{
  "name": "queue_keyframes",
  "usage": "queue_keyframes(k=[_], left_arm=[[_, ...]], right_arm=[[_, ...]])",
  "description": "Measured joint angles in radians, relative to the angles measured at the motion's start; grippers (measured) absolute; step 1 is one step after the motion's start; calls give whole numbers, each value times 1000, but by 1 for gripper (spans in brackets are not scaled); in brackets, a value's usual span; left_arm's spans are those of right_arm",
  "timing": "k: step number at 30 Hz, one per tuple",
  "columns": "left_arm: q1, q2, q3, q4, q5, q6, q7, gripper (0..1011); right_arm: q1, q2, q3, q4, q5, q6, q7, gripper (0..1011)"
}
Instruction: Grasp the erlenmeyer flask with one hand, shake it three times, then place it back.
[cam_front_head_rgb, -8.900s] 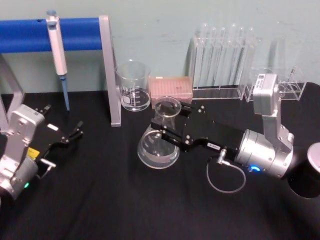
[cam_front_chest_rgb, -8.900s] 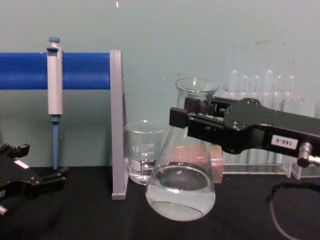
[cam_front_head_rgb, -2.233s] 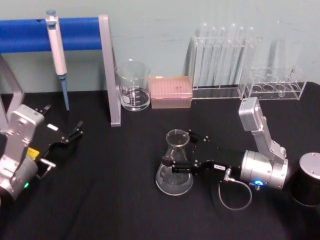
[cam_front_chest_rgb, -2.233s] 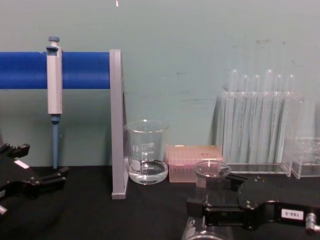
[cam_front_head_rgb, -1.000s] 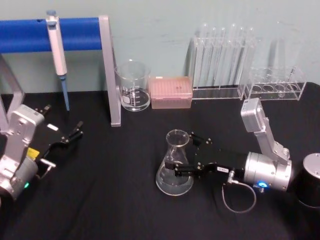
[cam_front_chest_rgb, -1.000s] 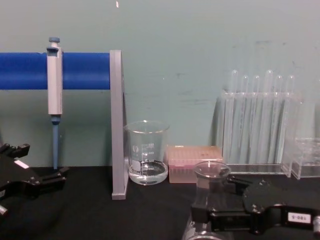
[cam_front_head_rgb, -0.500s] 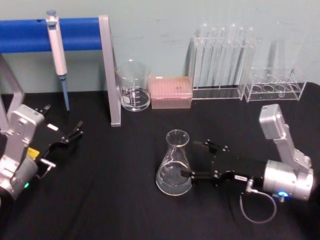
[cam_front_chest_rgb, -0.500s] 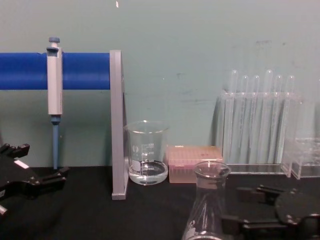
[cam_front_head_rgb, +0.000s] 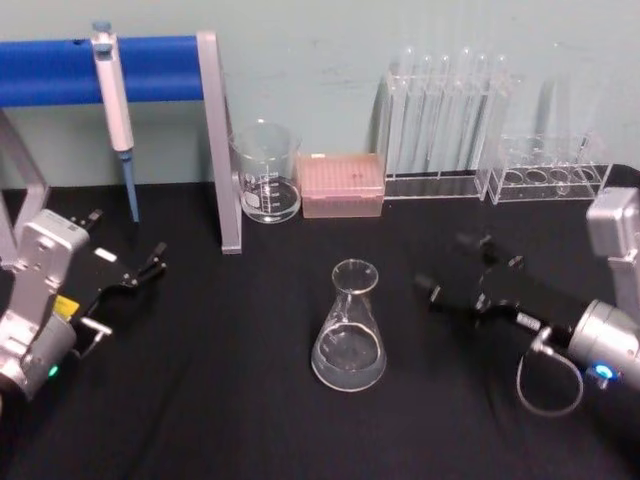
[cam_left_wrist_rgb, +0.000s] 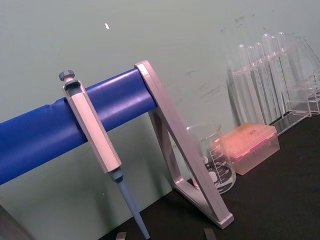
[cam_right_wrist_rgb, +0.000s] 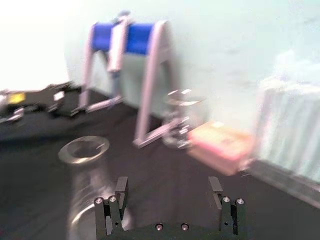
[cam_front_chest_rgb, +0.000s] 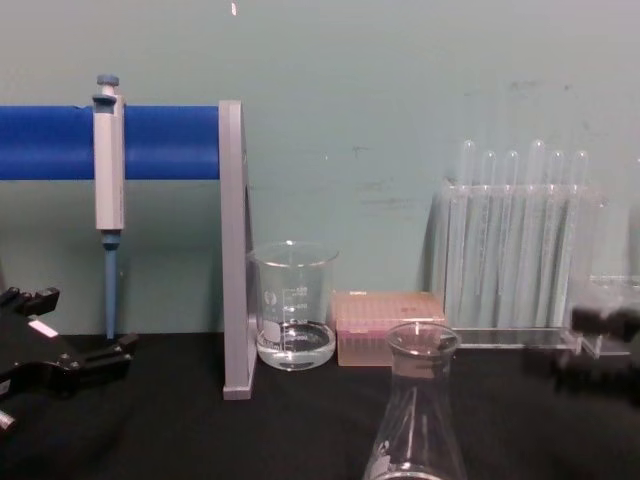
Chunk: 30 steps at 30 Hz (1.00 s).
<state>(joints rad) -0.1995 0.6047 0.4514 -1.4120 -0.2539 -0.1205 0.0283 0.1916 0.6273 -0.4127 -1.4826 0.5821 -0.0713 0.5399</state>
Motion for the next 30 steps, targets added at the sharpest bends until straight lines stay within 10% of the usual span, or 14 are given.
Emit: queue_keyframes(k=[17,30], left_arm=[[0,0,0,0,0,0,0,1000],[0,0,0,0,0,0,0,1001]], right_arm=[[-44,-198,126,17,-112,-64,-398,1003],[-6,-270,133,138,-146,13,-442,1003]])
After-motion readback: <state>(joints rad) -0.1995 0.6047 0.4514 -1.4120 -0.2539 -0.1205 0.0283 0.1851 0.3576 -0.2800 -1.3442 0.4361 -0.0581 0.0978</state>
